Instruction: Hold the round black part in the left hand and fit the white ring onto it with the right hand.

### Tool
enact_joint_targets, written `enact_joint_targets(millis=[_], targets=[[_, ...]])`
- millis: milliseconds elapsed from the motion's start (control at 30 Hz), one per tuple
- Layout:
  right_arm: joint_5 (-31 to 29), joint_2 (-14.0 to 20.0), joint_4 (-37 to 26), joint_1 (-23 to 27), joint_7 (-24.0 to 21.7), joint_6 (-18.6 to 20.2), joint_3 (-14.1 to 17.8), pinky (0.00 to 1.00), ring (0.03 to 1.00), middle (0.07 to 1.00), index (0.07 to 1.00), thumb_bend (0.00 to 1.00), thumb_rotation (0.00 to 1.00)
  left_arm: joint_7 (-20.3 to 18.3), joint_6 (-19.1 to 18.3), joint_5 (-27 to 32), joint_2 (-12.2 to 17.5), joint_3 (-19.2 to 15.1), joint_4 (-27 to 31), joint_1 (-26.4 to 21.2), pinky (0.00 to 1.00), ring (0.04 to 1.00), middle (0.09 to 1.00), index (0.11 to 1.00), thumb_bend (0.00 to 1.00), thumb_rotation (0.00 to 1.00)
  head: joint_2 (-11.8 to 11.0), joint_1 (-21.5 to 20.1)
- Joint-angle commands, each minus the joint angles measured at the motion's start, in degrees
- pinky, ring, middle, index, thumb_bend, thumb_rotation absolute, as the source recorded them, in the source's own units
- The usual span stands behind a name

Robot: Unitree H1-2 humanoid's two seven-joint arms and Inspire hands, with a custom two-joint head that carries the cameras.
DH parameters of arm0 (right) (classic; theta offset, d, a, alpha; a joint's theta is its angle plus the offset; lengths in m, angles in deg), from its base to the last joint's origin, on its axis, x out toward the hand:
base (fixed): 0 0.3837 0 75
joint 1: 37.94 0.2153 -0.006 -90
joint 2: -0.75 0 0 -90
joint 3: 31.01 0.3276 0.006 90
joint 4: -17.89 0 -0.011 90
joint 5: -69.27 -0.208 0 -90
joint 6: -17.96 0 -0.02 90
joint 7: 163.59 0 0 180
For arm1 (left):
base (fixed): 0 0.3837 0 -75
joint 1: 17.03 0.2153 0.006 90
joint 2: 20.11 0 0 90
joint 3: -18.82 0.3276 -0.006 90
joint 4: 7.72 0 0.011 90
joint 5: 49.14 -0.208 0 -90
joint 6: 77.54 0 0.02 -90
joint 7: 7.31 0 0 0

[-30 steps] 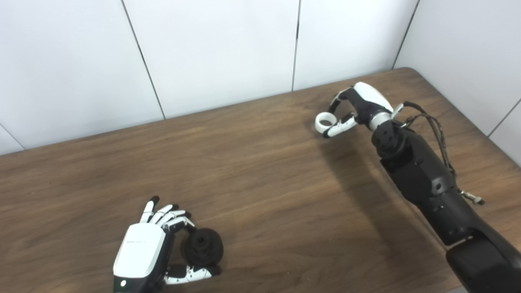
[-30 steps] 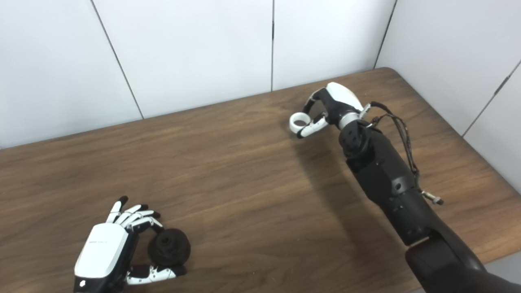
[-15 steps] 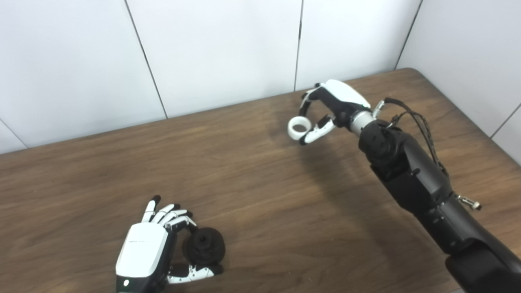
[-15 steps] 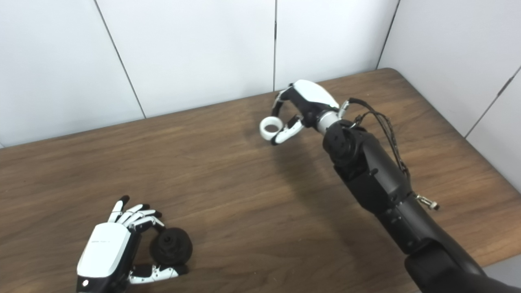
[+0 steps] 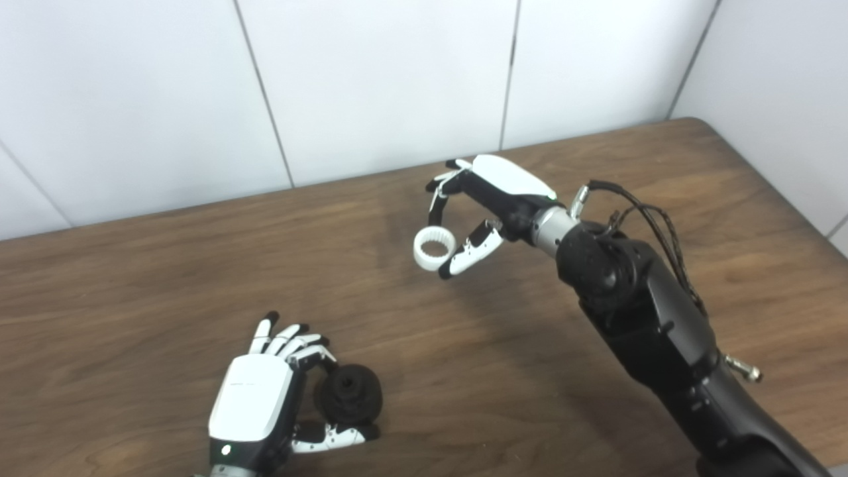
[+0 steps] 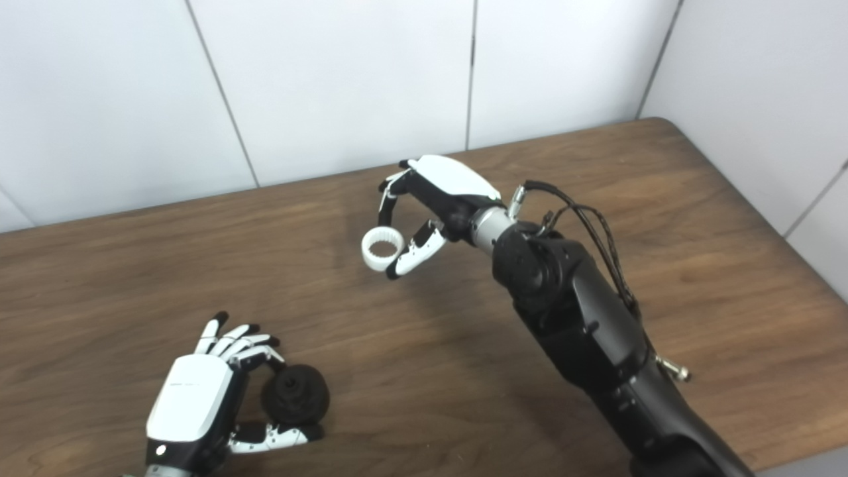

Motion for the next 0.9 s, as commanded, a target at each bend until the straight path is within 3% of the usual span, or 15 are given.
enact_joint_targets(millis=[0, 267, 867], targets=[[0.09, 0.16, -3.13, 0.66, -0.62, -0.4, -0.18, 1.0, 1.0, 0.852, 0.483, 0.52, 0.13, -1.35, -1.27, -2.54, 0.0, 1.09, -0.86, 1.47, 1.0, 0.851, 0.747, 0.484, 0.53, 0.06, 0.17, 0.28], [0.35, -2.17, -8.19, -2.21, -4.44, -0.09, -2.81, 1.0, 0.993, 0.856, 0.481, 0.53, 0.13, -1.46, -2.33, -3.18, -1.07, 2.03, -0.58, 1.69, 1.0, 0.861, 0.75, 0.484, 0.52, 0.06, 0.54, 2.36], [0.29, -4.75, -10.86, -6.46, -5.52, -0.87, -6.19, 1.0, 0.996, 0.855, 0.482, 0.52, 0.13, -1.28, -3.68, -4.08, -2.6, 3.56, -0.9, 1.21, 1.0, 0.864, 0.751, 0.482, 0.53, 0.06, 1.69, 4.69]])
